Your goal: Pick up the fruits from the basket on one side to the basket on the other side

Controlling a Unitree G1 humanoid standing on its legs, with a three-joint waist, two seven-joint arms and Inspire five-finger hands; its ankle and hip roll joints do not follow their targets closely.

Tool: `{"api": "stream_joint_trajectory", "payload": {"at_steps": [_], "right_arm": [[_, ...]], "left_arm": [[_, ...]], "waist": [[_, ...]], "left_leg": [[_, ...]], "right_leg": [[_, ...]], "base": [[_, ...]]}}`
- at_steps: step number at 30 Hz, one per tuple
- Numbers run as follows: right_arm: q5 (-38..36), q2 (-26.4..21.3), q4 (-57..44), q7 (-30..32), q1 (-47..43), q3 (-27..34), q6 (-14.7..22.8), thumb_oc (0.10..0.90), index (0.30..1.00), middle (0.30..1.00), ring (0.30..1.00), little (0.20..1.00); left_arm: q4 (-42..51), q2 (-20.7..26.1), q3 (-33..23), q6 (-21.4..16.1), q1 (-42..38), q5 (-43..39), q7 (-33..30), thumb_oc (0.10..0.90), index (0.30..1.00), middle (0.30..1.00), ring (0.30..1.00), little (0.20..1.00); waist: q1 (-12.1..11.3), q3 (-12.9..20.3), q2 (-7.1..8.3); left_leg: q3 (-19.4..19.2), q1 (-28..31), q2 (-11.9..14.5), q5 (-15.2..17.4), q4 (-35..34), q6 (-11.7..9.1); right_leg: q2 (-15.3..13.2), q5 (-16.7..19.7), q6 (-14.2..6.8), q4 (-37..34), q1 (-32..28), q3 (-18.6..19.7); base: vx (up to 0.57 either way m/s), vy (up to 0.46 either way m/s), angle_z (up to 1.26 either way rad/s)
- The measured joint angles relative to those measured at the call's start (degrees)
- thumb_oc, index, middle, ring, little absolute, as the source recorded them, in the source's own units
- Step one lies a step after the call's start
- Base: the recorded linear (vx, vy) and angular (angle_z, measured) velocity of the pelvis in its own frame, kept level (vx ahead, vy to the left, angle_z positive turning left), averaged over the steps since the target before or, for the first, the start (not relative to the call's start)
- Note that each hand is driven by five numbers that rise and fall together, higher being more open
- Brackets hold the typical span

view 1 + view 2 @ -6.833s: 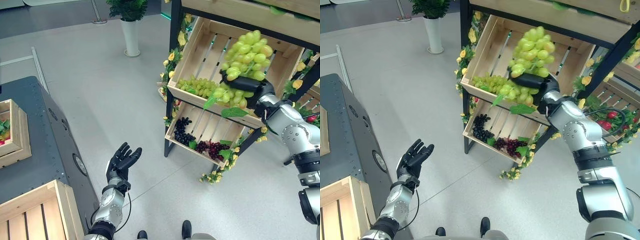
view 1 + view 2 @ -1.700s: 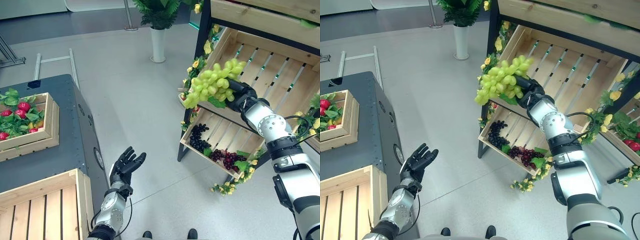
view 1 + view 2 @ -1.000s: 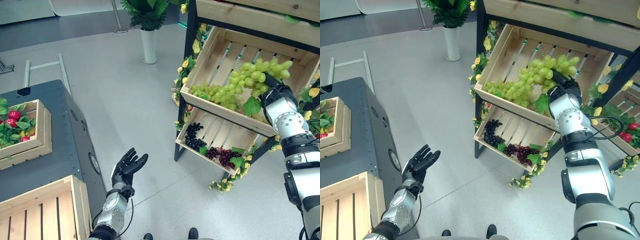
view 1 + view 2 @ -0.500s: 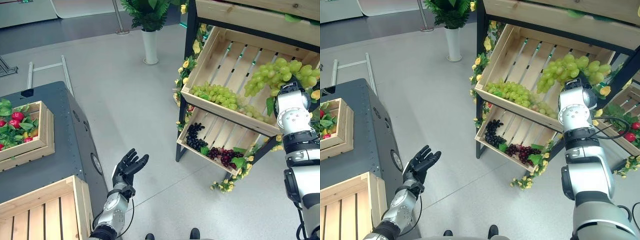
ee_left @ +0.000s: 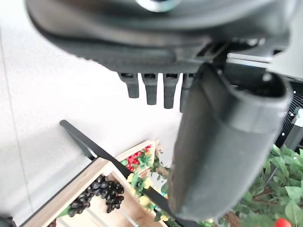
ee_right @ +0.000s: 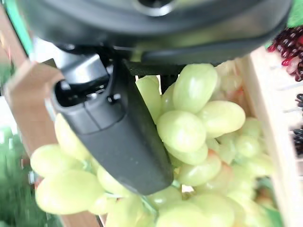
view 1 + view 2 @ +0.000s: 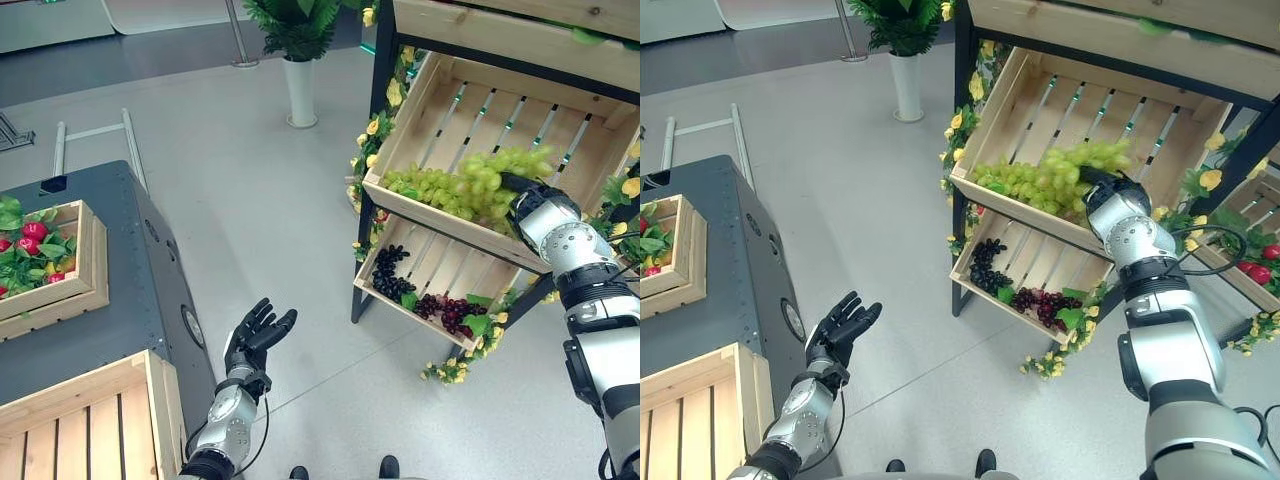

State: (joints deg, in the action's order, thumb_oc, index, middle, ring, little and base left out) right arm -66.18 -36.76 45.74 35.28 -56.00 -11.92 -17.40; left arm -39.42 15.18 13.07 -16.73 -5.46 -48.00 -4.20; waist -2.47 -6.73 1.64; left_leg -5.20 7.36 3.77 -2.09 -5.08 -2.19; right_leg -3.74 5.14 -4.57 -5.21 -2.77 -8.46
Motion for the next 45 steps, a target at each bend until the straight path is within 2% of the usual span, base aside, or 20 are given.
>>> {"api": "stream_joint_trajectory", "payload": {"at_steps": [7,12,16,19,21,25,39,43,45], "right_arm": [[11.24,-2.98,0.67,-7.29,-3.9,-5.88,-5.6,0.8,0.9,0.9,0.9,0.9],[18.64,-4.19,1.25,-11.99,-5.69,-7.99,-7.46,0.8,0.9,0.9,0.9,0.9],[28.43,-6.03,1.64,-17.17,-7.44,-12.36,-9.16,0.8,0.9,0.9,0.9,0.9],[41.12,-8.04,4.75,-24.42,-12.48,-20.96,-10.46,0.8,0.9,0.9,0.9,0.9],[46.03,-9.02,5.88,-27.37,-14.76,-23.01,-11.01,0.8,0.9,0.9,0.9,0.9],[53.3,-10.41,6.29,-30.16,-18.02,-27.11,-11.1,0.8,0.9,0.9,0.9,0.9],[72.76,-10.46,8.46,-32.53,-17.52,-30.36,-10.81,0.8,0.9,0.9,0.9,0.9],[77.64,-11.32,8.43,-34.75,-17.52,-33.44,-7.71,0.8,0.9,0.9,0.9,0.9],[81.03,-11.91,8.44,-35.66,-17.52,-35.35,-4.46,0.8,0.9,0.9,0.9,0.9]], "left_arm": [[0.01,-0.01,0.0,-0.02,0.01,0.01,-0.05,0.8,0.9,0.9,0.9,0.9],[0.01,0.01,0.0,-0.03,0.01,0.02,-0.03,0.8,0.9,0.9,0.9,0.9],[0.01,0.06,-0.02,-0.03,0.04,0.02,-0.01,0.8,0.9,0.9,0.9,0.9],[0.0,0.05,0.05,-0.05,0.05,0.02,0.07,0.8,0.9,0.9,0.9,0.9],[0.0,0.06,0.06,-0.08,0.05,0.03,0.13,0.8,0.9,0.9,0.9,0.9],[-0.05,0.25,0.04,-0.12,0.12,0.02,0.3,0.8,0.9,0.9,0.9,0.9],[-0.04,0.69,0.03,-0.14,0.13,0.01,1.36,0.8,0.9,0.9,0.9,0.9],[-0.04,0.89,-0.01,-0.14,0.12,0.02,1.49,0.8,0.9,0.9,0.9,0.9],[-0.04,0.89,-0.02,-0.14,0.13,0.02,1.83,0.8,0.9,0.9,0.9,0.9]], "waist": [[-0.02,0.07,0.3],[-0.11,0.06,0.6],[-0.13,0.05,1.03],[-0.12,0.04,1.08],[-0.14,0.03,1.1],[-0.21,0.05,1.16],[-0.29,0.03,1.16],[-0.3,0.03,1.14],[-0.29,0.01,1.09]], "left_leg": [[0.0,0.02,-0.01,0.0,0.0,0.0],[0.02,0.01,-0.02,0.0,0.0,0.0],[0.02,0.01,-0.06,0.0,0.0,0.0],[0.02,0.0,-0.05,0.0,0.0,0.0],[0.02,-0.02,-0.05,0.0,0.0,0.0],[0.02,-0.06,-0.06,0.0,0.0,0.0],[0.12,-0.52,-0.06,0.0,0.0,0.0],[0.16,-0.55,-0.05,0.0,0.0,0.0],[0.18,-0.57,-0.06,0.0,0.0,0.0]], "right_leg": [[-0.03,0.02,-0.03,0.0,-0.03,-0.02],[-0.03,0.02,-0.04,0.0,-0.03,-0.04],[-0.05,0.01,-0.04,0.0,-0.02,-0.04],[-0.07,0.01,-0.05,-0.01,0.0,-0.04],[-0.05,0.0,-0.06,-0.01,0.01,-0.04],[-0.07,0.0,-0.06,-0.01,0.05,-0.05],[-0.1,-0.01,-0.07,-0.01,0.43,-0.19],[-0.12,-0.03,-0.07,-0.02,0.45,-0.25],[-0.13,-0.03,-0.07,-0.02,0.45,-0.27]], "base": [[0.0,0.0,0.0],[0.0,0.0,0.0],[0.0,0.0,0.0],[0.0,0.0,0.0],[0.0,0.0,0.0],[0.0,0.0,0.0],[0.0,0.0,0.0],[0.0,0.0,0.0],[0.0,0.0,0.0]]}}
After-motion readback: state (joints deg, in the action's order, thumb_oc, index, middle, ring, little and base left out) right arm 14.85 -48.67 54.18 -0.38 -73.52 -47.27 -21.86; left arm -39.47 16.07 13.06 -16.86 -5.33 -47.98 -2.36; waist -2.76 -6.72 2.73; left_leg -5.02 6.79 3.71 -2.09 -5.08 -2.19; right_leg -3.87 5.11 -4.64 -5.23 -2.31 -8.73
